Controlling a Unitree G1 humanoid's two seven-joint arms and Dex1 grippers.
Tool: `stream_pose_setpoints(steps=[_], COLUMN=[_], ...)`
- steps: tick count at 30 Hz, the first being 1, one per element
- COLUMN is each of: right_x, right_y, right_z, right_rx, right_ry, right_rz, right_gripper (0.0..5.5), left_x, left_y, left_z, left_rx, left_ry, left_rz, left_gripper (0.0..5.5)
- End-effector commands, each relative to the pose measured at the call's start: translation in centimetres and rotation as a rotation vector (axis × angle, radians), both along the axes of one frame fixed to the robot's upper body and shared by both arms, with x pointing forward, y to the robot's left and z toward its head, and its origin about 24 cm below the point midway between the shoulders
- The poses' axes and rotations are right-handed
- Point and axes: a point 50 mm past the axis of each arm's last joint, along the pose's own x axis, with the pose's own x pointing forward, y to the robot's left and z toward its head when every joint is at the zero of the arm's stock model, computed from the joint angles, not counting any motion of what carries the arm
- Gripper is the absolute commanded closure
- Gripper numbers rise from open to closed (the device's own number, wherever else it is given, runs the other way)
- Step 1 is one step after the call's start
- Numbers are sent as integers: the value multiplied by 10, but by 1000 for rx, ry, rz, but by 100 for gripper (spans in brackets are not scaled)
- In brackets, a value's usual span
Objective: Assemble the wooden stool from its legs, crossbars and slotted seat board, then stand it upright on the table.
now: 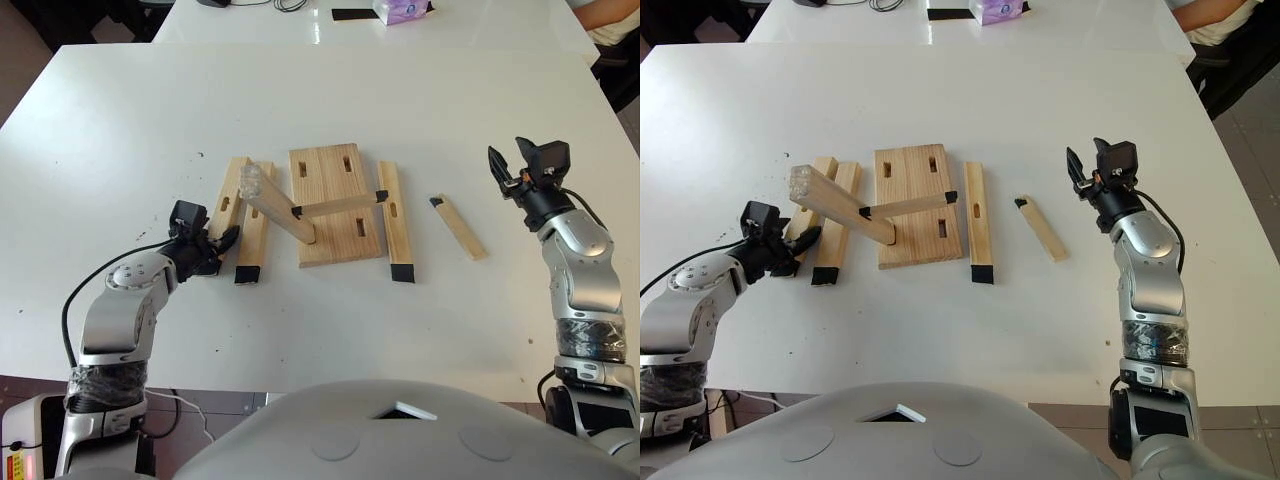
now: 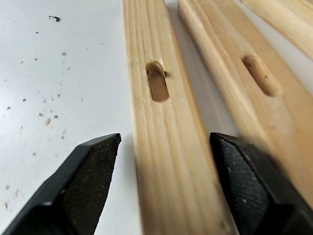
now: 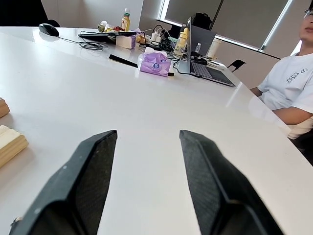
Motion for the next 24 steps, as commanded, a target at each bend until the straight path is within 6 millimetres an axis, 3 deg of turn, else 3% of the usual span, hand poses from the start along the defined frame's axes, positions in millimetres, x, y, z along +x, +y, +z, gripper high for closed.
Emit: stream_pose_setpoints(steps=[1,7,10,13,16,18,22,24], right_x=[-8,-6,-2,11,32,48,87,95], right_y=[2,6,4,-1,-12,-14,13,33], right_z=[-8,-9,-8,-8,2,19,90,132], right_rx=[26,40,52,136,214,180,-236,-280], right_ry=[24,23,20,62,66,43,-146,-281], right_rz=[-32,-40,-72,-136,-294,-314,-148,-15], right_gripper=[314,314,314,314,314,314,314,314], left_x=[-18,-11,0,22,54,68,79,73], left_y=[-5,-11,-8,-9,-11,-9,-9,-19], left_z=[-19,-17,-11,13,64,103,201,240], left_rx=[-21,-10,-9,-104,-247,-328,-492,-558], left_ry=[148,143,92,-70,-345,-503,-879,-1037], left_rz=[36,19,50,120,193,195,30,-119], left_gripper=[237,333,347,347,347,347,347,347])
